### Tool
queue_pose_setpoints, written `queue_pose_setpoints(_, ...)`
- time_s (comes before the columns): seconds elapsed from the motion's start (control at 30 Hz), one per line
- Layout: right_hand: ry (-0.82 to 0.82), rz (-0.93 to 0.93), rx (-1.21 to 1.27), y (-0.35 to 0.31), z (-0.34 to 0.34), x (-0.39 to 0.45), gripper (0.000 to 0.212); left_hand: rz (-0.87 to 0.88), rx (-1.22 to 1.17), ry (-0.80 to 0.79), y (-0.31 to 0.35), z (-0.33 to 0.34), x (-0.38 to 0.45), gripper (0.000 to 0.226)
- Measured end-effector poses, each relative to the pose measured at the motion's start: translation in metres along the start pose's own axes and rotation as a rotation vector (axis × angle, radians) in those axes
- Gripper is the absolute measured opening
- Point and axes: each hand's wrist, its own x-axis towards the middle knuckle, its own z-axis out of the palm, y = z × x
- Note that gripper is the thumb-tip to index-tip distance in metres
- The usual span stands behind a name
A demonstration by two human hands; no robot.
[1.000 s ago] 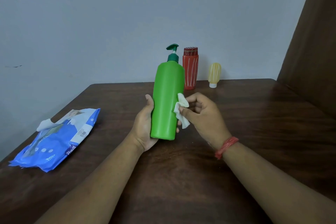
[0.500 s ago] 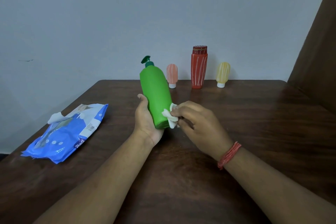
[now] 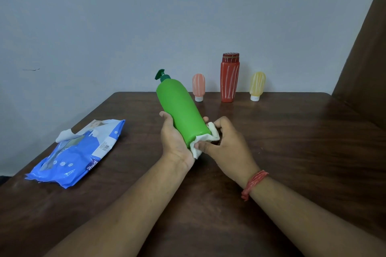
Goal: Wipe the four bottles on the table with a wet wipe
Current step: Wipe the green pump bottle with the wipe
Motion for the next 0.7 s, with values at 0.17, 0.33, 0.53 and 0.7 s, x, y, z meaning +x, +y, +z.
queue_pose_setpoints(0.17,0.061,-0.032,-0.042,-0.0056,-0.0012,-0.0026,0.051,0.021,0.028,-0.016,-0.0036,0.0060,-0.0026,0.077)
queue_pose_setpoints(0.33,0.059,-0.092,-0.085,-0.0055,-0.0022,-0.0016,0.036,-0.025,0.084,-0.048,0.0019,0.0008,-0.0031,0.082)
queue_pose_setpoints(0.53,-0.001,-0.122,-0.111,-0.0046,-0.0036,-0.0013,0.035,-0.045,0.071,-0.080,0.0049,-0.0013,-0.0022,0.086)
queue_pose_setpoints(0.7,0.081,-0.137,-0.080,-0.0076,-0.0030,-0.0037,0.047,-0.006,0.103,-0.126,-0.0003,0.0007,-0.0019,0.083)
